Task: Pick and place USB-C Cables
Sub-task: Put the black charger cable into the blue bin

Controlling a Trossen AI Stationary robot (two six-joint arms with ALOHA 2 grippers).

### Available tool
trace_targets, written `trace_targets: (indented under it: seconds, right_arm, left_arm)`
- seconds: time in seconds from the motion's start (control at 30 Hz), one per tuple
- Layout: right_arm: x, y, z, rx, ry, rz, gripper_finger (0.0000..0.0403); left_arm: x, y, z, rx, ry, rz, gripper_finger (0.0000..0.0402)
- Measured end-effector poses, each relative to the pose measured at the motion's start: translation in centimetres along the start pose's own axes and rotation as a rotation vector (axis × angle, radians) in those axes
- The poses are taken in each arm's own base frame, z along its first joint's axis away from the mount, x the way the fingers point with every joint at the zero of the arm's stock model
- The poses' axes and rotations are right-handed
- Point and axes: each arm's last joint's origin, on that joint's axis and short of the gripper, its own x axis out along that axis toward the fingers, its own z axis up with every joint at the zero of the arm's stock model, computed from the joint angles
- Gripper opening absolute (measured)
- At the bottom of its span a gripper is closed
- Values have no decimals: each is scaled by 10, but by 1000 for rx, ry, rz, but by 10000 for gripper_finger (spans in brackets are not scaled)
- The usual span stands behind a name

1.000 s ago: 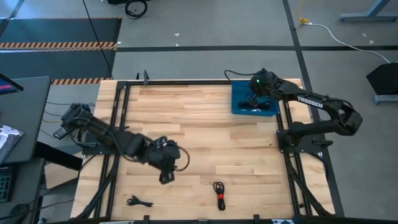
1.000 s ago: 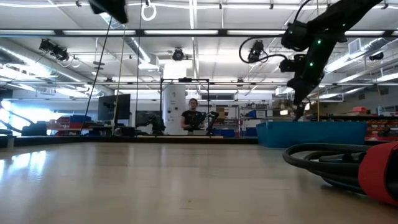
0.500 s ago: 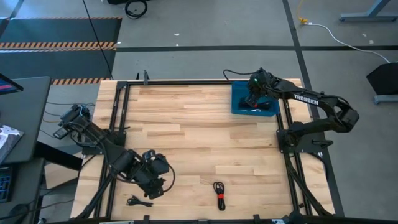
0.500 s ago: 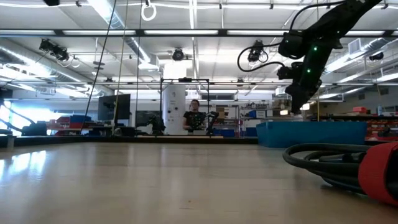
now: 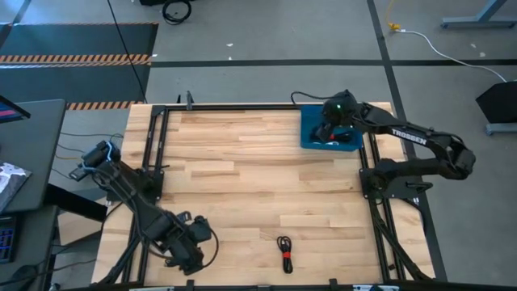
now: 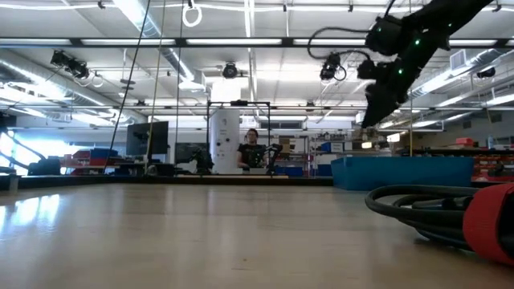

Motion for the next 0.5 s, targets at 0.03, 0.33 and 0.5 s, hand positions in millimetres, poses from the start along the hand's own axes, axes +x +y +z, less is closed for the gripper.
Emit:
trace_targets:
  seconds: [0.03, 0.33, 0.5]
  right_arm:
    - [-4, 3, 1, -3, -21, 29, 280]
    - [-41, 31, 11, -23, -249, 325, 277]
    - [-61, 46, 14, 0, -339, 518, 277]
  left_arm:
    - [4, -2, -2, -2, 19, 2, 188]
    - [30, -7, -5, 13, 145, 45, 188]
    - [32, -9, -9, 29, 164, 54, 188]
